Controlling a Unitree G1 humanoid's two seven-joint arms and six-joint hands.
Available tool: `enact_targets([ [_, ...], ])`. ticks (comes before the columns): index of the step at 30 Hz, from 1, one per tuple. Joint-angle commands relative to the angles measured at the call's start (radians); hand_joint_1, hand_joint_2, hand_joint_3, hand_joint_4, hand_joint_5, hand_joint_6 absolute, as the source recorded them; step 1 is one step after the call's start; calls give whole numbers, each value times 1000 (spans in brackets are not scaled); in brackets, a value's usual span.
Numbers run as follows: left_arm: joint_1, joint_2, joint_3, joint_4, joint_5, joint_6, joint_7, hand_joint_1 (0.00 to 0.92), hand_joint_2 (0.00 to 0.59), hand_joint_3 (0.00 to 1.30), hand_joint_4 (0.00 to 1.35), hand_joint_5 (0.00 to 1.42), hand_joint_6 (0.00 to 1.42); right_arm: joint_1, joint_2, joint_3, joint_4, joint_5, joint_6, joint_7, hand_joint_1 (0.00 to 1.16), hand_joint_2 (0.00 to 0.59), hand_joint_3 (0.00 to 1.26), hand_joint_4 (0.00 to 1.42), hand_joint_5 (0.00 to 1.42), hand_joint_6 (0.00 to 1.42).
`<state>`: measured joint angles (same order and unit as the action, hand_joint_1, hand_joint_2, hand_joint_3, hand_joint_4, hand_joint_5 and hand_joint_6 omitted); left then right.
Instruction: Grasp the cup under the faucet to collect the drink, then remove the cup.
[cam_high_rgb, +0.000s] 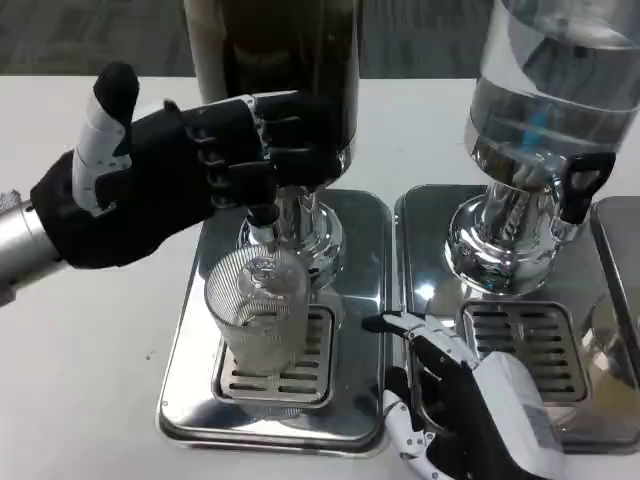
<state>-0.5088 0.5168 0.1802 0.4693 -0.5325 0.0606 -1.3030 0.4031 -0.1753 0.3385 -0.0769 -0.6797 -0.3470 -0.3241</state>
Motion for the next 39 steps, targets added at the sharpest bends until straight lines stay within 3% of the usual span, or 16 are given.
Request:
enact_targets([
  [1,18,6,-27,-31,24,-28,-31,0,11,230,168,206,109,-2,-1,-6,5,11,-2,-6,461,586,310,210,148,267],
  [25,78,31,-44,-88,107,-244,-6,0,9,228,179,194,123,9,-2,-27,-29,29,15,20,421,586,317,211,148,267],
  [39,106,46,-59,-108,133,-328,20,0,14,217,178,179,123,3,2,-45,-34,62,26,50,397,586,317,211,148,267],
])
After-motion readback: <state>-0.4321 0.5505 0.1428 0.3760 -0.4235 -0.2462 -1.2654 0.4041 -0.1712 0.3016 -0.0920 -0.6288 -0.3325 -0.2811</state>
